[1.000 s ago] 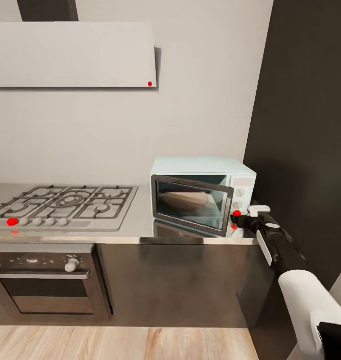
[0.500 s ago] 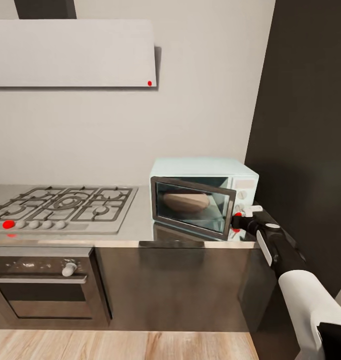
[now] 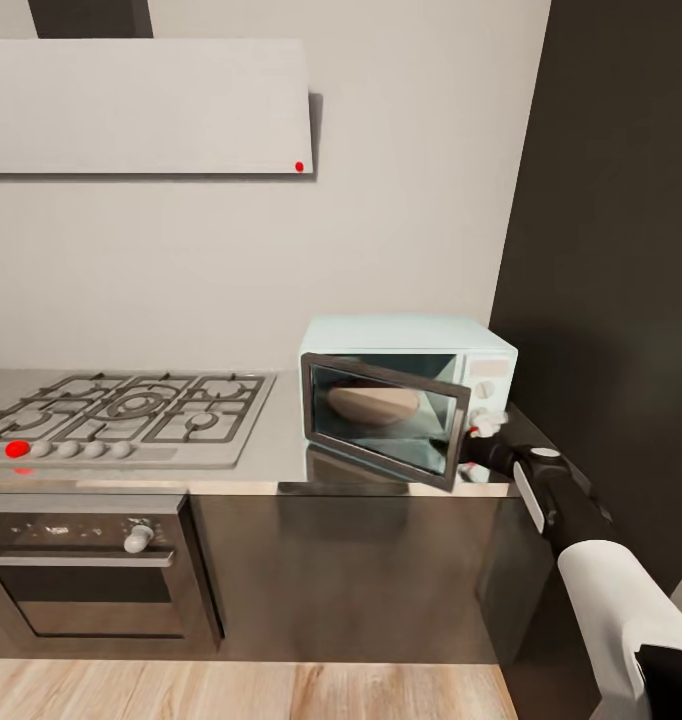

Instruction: In the kitchen, take the popcorn bag from the countertop, put it into the microwave, and heat it until the popcorn is cooked so the cooked popcorn ends up inside the bag.

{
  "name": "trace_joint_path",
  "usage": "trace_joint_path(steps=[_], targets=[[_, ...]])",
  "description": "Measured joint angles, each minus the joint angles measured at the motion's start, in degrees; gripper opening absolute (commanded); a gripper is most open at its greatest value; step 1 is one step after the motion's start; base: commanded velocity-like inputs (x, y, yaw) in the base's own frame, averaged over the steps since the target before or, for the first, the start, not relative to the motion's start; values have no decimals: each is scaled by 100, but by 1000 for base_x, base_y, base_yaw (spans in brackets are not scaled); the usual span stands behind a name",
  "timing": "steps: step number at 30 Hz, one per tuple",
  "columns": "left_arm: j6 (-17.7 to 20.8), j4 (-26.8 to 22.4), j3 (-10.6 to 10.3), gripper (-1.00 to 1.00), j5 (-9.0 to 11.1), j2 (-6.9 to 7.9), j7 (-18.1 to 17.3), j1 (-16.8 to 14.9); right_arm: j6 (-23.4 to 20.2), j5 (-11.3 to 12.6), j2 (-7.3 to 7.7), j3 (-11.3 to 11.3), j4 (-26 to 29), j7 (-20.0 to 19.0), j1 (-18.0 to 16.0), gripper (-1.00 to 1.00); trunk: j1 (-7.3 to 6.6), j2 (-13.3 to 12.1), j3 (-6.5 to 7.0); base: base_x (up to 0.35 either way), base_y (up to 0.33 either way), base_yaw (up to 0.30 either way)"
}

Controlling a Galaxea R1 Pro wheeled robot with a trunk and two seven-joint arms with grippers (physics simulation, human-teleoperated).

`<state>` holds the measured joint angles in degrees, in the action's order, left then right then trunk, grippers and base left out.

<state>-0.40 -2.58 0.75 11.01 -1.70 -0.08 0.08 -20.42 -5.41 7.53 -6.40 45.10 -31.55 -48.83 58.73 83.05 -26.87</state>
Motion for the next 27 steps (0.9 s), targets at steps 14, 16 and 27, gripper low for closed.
trace_joint_path(steps=[14, 16, 27], targets=[[0, 0, 8, 100, 7, -5, 0, 0, -1, -276, -1, -4, -36, -550, 0, 100, 2, 0, 0, -79, 78, 0], [0, 0, 8, 100, 7, -5, 0, 0, 0, -276, 0, -4, -36, -549, 0, 100, 2, 0, 0, -161, 157, 0], [0, 0, 8, 100, 6, -5, 0, 0, 0, -281, 8, -16, -36, -569, 0, 100, 2, 0, 0, -162, 158, 0]])
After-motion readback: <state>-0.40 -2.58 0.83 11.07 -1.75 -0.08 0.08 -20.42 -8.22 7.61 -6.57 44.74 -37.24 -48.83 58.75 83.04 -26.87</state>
